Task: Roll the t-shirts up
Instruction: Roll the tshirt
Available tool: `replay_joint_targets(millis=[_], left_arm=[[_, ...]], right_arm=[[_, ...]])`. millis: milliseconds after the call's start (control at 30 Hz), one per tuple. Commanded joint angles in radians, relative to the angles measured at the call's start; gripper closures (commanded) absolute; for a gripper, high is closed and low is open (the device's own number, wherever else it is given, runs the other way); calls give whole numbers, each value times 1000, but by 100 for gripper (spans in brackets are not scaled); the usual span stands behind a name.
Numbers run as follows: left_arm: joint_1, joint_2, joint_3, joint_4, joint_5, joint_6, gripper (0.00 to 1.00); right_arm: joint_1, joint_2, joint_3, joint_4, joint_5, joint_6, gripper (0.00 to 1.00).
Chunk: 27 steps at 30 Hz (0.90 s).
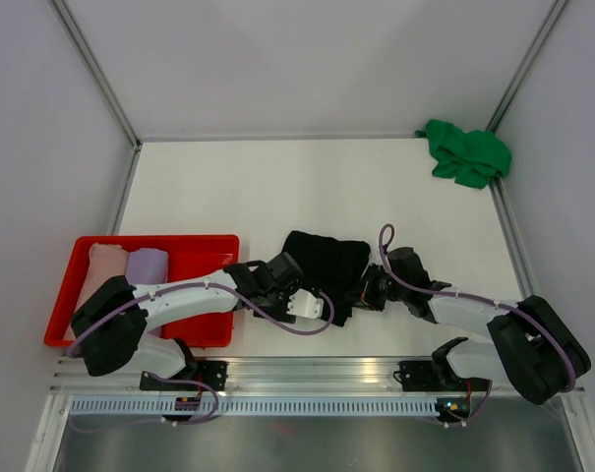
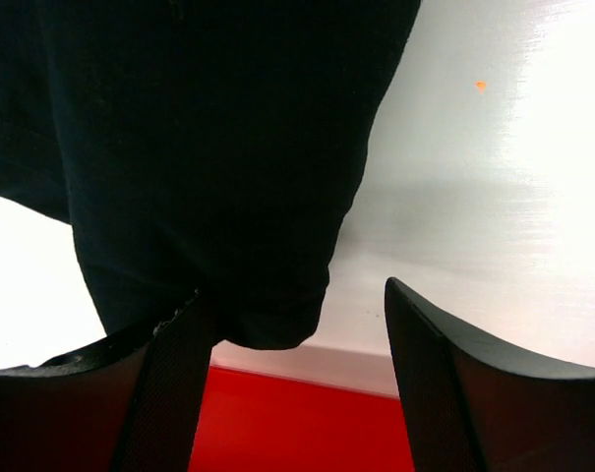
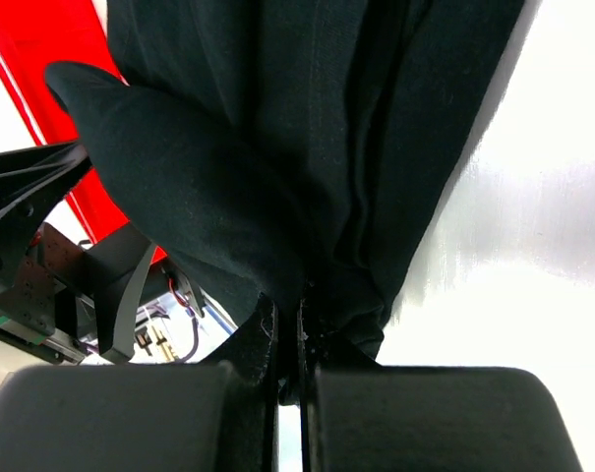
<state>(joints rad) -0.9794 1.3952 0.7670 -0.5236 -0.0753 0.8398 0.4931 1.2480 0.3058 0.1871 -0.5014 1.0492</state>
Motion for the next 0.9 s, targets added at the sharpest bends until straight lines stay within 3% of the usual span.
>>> replay_joint_targets(millis=[0,233,867], left_arm=[[-7,-21,1,71,-23,51,27],[-13,-163,-15,66,66,120,23],[70,132,25,83,114,185,25]], right_arm=[[-5,21,7,37,-23,-18,100],[-10,42,21,34,-26,-23,100],[-33,80,32,18,-74,-78,100]])
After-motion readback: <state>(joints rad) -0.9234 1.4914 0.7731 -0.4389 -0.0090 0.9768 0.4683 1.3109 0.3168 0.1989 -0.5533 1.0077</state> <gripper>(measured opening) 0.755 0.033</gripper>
